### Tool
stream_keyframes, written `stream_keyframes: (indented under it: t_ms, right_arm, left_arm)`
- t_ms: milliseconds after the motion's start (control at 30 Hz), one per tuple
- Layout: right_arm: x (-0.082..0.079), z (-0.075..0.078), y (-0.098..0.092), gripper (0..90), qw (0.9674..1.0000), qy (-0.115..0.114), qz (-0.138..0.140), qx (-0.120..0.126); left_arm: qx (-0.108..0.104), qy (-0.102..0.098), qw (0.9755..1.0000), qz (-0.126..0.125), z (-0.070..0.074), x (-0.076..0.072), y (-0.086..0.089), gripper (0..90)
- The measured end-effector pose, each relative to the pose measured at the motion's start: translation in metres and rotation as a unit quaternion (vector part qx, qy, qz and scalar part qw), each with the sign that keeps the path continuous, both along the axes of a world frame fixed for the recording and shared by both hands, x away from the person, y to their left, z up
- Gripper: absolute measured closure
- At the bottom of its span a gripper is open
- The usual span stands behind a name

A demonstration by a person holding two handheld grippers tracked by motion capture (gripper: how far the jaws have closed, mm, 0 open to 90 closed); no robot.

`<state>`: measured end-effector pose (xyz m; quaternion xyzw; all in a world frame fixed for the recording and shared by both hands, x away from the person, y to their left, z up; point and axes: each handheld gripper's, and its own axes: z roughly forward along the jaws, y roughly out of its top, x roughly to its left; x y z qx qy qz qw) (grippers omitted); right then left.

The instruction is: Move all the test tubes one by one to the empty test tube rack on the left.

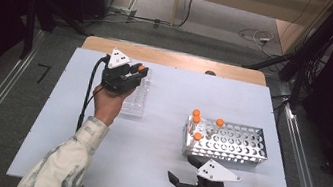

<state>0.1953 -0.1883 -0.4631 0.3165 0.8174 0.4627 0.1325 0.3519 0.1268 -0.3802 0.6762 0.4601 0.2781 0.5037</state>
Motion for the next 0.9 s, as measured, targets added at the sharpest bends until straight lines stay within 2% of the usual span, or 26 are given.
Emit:
stream_keyframes:
  t_ms: [233,533,700,900]
  right_arm:
    - [-0.001,0.002,-0.003,19.5,1.0,-0.002,-0.003,0.005]
    - [-0.002,0.003,-0.004,19.6,1.0,-0.005,-0.001,0.007]
    - [-0.002,0.004,-0.004,19.5,1.0,-0.004,0.0,0.006]
    - [-0.002,0.004,-0.004,19.5,1.0,-0.002,0.001,0.005]
  left_arm:
    - [0.012,0.001,0.9999,0.002,-0.007,0.002,-0.004,70.5]
    - [0.022,0.011,0.9997,0.0,-0.024,0.0,-0.005,70.4]
    - [0.041,0.01,0.9991,-0.001,-0.032,-0.003,-0.009,70.4]
    - [0.048,0.012,0.9988,0.001,-0.038,-0.006,-0.01,70.3]
